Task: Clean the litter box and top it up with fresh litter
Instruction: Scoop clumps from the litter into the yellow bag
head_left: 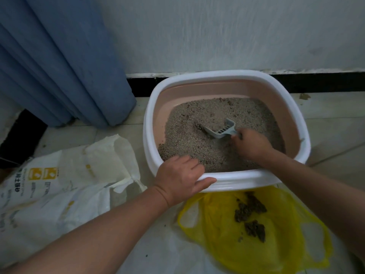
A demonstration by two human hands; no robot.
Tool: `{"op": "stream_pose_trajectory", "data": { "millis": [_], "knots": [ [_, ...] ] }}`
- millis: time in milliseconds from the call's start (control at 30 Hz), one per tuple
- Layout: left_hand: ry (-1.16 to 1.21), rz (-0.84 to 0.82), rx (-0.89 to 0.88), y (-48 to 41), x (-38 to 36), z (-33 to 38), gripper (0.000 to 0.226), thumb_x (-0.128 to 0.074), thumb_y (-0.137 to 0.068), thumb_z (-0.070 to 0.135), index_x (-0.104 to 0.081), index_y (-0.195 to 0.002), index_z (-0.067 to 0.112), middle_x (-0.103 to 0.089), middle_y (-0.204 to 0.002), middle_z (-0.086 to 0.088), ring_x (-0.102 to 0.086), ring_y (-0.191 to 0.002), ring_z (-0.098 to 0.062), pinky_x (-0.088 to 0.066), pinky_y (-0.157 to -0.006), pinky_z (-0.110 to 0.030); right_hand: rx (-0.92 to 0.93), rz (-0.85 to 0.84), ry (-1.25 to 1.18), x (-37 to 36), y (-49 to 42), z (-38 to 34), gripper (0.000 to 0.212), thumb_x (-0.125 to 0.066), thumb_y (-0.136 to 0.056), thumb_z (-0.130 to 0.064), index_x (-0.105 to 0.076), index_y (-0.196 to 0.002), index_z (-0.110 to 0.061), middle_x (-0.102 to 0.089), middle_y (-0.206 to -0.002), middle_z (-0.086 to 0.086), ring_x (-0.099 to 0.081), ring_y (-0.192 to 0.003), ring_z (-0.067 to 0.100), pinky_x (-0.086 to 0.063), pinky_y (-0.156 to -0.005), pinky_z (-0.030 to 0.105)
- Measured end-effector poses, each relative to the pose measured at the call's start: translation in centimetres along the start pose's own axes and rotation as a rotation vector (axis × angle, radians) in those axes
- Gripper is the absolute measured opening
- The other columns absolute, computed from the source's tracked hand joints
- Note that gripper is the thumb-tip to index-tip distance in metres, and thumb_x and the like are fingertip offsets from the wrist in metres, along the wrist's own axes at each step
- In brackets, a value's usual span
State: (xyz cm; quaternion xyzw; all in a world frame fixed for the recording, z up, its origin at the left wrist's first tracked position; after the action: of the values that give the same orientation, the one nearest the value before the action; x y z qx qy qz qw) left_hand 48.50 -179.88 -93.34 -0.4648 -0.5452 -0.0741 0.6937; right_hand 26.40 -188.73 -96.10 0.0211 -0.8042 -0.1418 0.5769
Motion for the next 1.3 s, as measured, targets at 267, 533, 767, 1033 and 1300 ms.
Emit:
{"op": "stream_pose_trajectory", "data": {
  "millis": [267, 533, 767, 1033, 1300],
  "knots": [
    [-0.002, 0.033, 0.006, 0.0, 0.2, 0.0, 0.046, -0.053, -0.098, 0.055, -0.057, -0.067, 0.02, -0.053, -0.065, 0.001, -0.049, -0.061, -0.02, -0.029, -0.058, -0.032, -0.205, 0.064, 0.096, 4.6, 0.2, 2.8, 0.029, -0.049, -0.099, -0.032, -0.061, -0.089, -0.007, -0.06, -0.073, 0.007, -0.059, -0.065, 0.023, -0.049, -0.057, 0.034],
    [0.011, 0.042, 0.018, 0.1, 0.0, -0.1, 0.047, -0.053, -0.097, 0.056, -0.056, -0.067, 0.021, -0.052, -0.065, 0.001, -0.049, -0.061, -0.02, -0.031, -0.058, -0.033, -0.239, 0.017, 0.278, 6.0, -4.4, -0.7, 0.013, -0.055, -0.093, -0.016, -0.059, -0.083, -0.008, -0.061, -0.076, 0.007, -0.059, -0.067, 0.022, -0.047, -0.056, 0.032],
    [0.021, 0.031, 0.02, 0.1, -0.2, -0.1, 0.047, -0.053, -0.097, 0.056, -0.057, -0.068, 0.02, -0.053, -0.065, 0.002, -0.049, -0.061, -0.02, -0.033, -0.058, -0.033, -0.263, 0.018, 0.023, 3.6, -8.0, -1.5, 0.016, -0.052, -0.095, -0.017, -0.058, -0.088, -0.004, -0.059, -0.078, 0.008, -0.059, -0.072, 0.023, -0.047, -0.061, 0.033],
    [0.01, 0.028, 0.004, 0.0, -0.2, -0.1, 0.047, -0.053, -0.097, 0.057, -0.055, -0.066, 0.021, -0.053, -0.065, 0.002, -0.049, -0.061, -0.02, -0.034, -0.057, -0.033, -0.322, 0.016, -0.306, -2.0, -9.0, -2.2, 0.026, -0.043, -0.1, -0.026, -0.057, -0.098, -0.005, -0.061, -0.093, 0.012, -0.06, -0.082, 0.028, -0.04, -0.06, 0.03],
    [-0.011, 0.02, 0.002, 0.0, -0.3, -0.1, 0.047, -0.053, -0.097, 0.057, -0.056, -0.066, 0.021, -0.053, -0.065, 0.002, -0.05, -0.06, -0.02, -0.035, -0.056, -0.033, -0.285, 0.206, -0.319, -1.5, -7.9, -0.9, 0.041, -0.03, -0.106, -0.037, -0.054, -0.115, -0.006, -0.057, -0.101, 0.011, -0.056, -0.095, 0.032, -0.037, -0.075, 0.034]
  ]
}}
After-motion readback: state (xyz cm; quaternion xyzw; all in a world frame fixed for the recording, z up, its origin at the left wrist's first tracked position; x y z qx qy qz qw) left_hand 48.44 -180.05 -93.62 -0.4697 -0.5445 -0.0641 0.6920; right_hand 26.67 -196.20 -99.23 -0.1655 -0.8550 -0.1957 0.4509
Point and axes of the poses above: each hand's wrist, its own y-axis away from the middle knuckle, its own x-axis out of the back of the hand, z = x × y, the point moved 6 cm from there along -y, towards the middle knuckle
